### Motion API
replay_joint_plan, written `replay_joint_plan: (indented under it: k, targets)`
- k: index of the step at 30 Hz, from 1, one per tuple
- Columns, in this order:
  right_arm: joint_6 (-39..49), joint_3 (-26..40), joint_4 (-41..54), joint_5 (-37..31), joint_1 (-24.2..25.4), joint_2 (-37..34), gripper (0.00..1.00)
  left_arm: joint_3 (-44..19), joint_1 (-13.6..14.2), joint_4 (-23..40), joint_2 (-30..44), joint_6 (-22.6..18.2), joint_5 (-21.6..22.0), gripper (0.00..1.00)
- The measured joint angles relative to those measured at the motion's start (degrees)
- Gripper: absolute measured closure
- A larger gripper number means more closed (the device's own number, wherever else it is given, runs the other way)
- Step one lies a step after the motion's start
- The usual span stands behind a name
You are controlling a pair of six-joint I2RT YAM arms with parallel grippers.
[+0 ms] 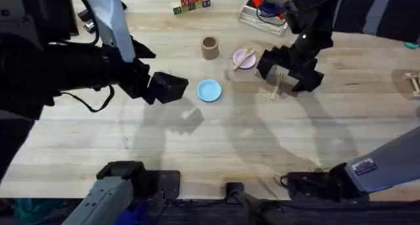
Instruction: Pick up a utensil and set it on the pink plate, then put the other utensil in the container.
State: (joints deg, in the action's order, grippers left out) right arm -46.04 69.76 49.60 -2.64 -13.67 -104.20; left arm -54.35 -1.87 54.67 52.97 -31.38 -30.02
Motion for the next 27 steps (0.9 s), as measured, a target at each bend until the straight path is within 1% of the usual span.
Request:
replay_joint_plan:
  k: [8, 10, 11, 12, 16, 17, 19, 27]
  targets:
    - [-0.3, 0.0, 0.0, -0.6, -0.5, 0.0, 0.009, 0.0, 0.0, 0.0, 0.0, 0.0, 0.0, 0.005]
    - [-0.5, 0.0, 0.0, -0.5, -0.6, 0.0, 0.063, 0.0, 0.0, 0.0, 0.0, 0.0, 0.0, 0.005]
    - [-0.6, 0.0, 0.1, -0.4, -0.6, 0.0, 0.141, 0.0, 0.0, 0.0, 0.0, 0.0, 0.0, 0.005]
    - [-0.7, 0.0, 0.3, -0.2, -0.6, 0.0, 0.261, 0.0, 0.0, 0.0, 0.0, 0.0, 0.0, 0.005]
    - [-1.0, -0.1, 0.5, 0.8, -0.9, 0.1, 0.829, 0.0, 0.0, 0.2, 0.0, 0.0, 0.0, 0.006]
    - [-1.2, -0.1, 0.5, 1.1, -0.9, 0.1, 0.935, 0.0, 0.0, 0.2, 0.0, 0.0, 0.0, 0.006]
    - [-1.1, -0.1, 0.5, 1.1, -1.0, 0.3, 0.963, 0.0, 0.0, 0.2, 0.0, 0.0, 0.0, 0.006]
    - [0.2, -0.1, 0.7, 1.7, -0.9, 0.3, 0.970, 0.0, 0.0, 0.2, 0.0, 0.0, 0.0, 0.006]
